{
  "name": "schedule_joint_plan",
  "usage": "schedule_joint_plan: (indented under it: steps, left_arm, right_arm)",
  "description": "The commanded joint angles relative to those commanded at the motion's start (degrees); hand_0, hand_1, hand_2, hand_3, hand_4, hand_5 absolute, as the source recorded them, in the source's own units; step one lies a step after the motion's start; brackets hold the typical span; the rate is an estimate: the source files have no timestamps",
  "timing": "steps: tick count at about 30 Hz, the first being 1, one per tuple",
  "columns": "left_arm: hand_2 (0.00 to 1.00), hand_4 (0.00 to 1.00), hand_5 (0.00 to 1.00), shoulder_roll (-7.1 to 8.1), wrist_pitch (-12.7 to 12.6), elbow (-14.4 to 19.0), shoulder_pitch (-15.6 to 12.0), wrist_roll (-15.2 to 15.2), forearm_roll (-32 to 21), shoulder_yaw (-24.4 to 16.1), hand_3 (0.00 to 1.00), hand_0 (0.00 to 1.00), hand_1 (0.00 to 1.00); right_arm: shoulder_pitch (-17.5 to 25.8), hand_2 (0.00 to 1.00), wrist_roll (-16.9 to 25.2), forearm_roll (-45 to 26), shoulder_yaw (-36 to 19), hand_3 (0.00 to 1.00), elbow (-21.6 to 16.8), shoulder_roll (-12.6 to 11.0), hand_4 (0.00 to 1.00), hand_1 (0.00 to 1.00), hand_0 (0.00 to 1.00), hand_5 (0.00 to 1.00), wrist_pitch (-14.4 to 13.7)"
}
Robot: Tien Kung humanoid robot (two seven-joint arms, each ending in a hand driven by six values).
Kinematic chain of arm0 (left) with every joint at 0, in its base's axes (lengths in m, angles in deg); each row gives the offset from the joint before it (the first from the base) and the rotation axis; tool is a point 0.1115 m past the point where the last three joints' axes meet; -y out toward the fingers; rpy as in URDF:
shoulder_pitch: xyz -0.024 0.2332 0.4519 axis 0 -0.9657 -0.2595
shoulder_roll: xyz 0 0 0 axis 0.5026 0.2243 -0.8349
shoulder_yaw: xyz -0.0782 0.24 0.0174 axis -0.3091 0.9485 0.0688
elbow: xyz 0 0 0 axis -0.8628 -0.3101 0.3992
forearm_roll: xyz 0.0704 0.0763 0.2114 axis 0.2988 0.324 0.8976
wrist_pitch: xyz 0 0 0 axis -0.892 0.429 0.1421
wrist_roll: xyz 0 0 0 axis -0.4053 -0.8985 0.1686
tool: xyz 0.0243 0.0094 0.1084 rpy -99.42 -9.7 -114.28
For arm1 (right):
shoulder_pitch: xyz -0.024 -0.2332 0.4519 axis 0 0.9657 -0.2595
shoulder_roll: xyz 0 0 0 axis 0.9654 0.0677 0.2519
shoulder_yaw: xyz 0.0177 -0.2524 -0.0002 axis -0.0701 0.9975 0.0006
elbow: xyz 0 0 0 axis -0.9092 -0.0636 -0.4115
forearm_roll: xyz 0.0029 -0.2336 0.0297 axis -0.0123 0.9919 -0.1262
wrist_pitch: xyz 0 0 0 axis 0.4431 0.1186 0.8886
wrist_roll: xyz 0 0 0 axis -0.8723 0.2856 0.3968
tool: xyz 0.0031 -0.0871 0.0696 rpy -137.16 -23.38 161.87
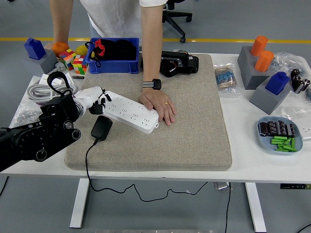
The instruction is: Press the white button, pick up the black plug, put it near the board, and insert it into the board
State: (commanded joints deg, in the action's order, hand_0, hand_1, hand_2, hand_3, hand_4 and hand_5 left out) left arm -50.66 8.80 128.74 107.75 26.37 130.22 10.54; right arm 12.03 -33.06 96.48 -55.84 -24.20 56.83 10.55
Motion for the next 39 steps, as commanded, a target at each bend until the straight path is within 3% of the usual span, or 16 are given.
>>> schedule_joint_plan:
  steps: [24,31,39]
  left_arm:
    - [0.044,0.002,0.002,-0.49,-0.93,-1.67,-0.19,-0.27,0.51,1.58,0.689,0.002,0.002]
    - [0.044,0.002,0.002,-0.12,-1.21,-0.32,-0.34,-0.3,1.66,-0.78,0.688,0.002,0.002]
    - [0.044,0.002,0.002,1.11,-1.11,3.09,-2.1,0.44,4.97,-6.44,0.688,0.002,0.002]
  right_arm:
    - [-0.14,0.583,0.02,-0.06,0.28,0.585,-0.03,-0.04,0.652,0.589,0.605,0.395,0.0]
    - [-0.12,0.583,0.05,0.0,0.22,0.586,0.03,-0.03,0.652,0.589,0.605,0.395,-0.02]
    - [-0.1,0.582,0.04,0.15,0.17,0.586,-0.03,0.09,0.651,0.589,0.605,0.394,0.0]
